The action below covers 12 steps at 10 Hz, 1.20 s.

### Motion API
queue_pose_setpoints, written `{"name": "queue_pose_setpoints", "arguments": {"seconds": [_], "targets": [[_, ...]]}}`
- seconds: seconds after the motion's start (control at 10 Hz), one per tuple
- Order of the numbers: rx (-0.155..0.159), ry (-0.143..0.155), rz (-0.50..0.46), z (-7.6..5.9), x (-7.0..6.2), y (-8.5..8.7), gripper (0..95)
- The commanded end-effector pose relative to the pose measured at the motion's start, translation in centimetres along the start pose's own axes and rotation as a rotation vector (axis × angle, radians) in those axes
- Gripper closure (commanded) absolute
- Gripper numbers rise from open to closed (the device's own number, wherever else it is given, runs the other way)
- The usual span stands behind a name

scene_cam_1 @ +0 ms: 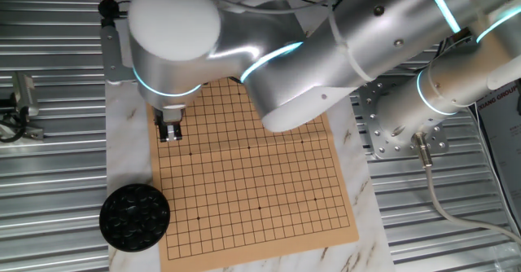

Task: Play the first move as black on the 3-4 point in the upper right corner of the Go board

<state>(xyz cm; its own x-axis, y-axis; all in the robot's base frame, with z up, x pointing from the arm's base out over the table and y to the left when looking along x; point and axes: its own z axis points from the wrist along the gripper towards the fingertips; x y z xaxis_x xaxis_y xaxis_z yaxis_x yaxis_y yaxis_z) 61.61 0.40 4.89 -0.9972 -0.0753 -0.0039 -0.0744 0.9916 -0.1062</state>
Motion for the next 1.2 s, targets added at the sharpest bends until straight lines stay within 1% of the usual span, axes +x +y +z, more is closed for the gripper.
{"name": "queue_pose_setpoints", "arguments": {"seconds": [0.1, 0.3, 0.6, 0.7, 0.9, 1.0, 1.1, 1.2], "targets": [[-0.028, 0.0, 0.069, 0.0, -0.2, 0.0, 95.0], [-0.029, 0.0, 0.073, 0.0, -0.2, 0.0, 95.0], [-0.022, 0.0, 0.084, 0.1, -0.1, -0.1, 95.0], [-0.017, -0.002, 0.089, 0.2, 0.1, -0.5, 95.0], [-0.024, -0.004, 0.072, 0.4, 1.0, -2.1, 95.0], [-0.029, -0.005, 0.056, 0.6, 1.7, -3.1, 95.0], [-0.034, -0.007, 0.052, 0.7, 1.9, -3.6, 95.0], [-0.052, -0.012, 0.051, 0.9, 2.1, -4.1, 95.0]]}}
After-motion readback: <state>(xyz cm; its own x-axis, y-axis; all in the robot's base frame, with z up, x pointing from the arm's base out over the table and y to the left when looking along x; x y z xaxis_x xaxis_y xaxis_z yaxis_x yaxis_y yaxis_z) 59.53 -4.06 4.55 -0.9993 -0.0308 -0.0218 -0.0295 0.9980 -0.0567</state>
